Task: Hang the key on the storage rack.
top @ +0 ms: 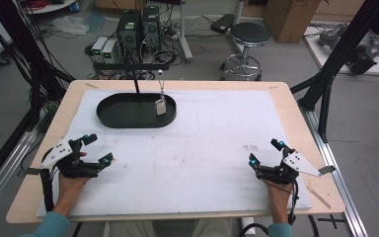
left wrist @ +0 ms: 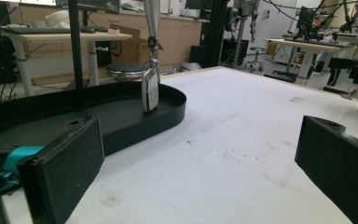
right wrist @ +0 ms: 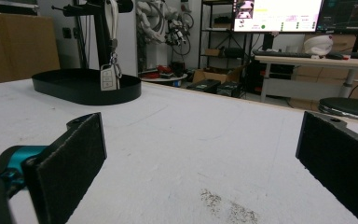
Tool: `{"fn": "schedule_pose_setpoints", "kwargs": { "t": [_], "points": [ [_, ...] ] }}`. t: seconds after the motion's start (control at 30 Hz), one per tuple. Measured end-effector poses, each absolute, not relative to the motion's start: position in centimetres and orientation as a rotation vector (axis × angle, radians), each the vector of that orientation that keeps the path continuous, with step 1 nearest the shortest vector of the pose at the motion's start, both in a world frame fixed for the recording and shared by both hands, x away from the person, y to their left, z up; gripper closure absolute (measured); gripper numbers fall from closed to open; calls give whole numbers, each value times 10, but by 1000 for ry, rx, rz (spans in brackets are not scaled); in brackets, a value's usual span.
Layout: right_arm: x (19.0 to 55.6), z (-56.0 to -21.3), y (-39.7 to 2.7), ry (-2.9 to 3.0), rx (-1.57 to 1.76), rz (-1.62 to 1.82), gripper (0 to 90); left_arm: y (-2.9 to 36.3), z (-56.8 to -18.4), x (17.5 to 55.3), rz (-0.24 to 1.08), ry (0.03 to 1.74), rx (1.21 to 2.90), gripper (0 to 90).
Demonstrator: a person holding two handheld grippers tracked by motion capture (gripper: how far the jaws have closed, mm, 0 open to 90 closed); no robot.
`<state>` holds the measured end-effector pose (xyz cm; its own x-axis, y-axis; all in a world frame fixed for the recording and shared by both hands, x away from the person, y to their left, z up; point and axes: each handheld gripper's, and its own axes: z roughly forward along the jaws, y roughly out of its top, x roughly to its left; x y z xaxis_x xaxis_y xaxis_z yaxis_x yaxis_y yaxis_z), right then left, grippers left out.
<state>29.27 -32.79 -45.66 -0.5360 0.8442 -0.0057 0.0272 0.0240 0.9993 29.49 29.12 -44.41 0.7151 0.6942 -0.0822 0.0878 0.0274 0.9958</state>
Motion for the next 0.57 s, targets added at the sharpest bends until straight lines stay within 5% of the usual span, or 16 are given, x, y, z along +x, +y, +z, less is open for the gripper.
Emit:
{"fn": "schedule_pose_setpoints", "kwargs": {
  "t": [0.57],
  "points": [
    [293, -457, -328, 1644, 886, 1584, 9, 296, -456, 289, 582, 791, 1423, 17]
  ]
}}
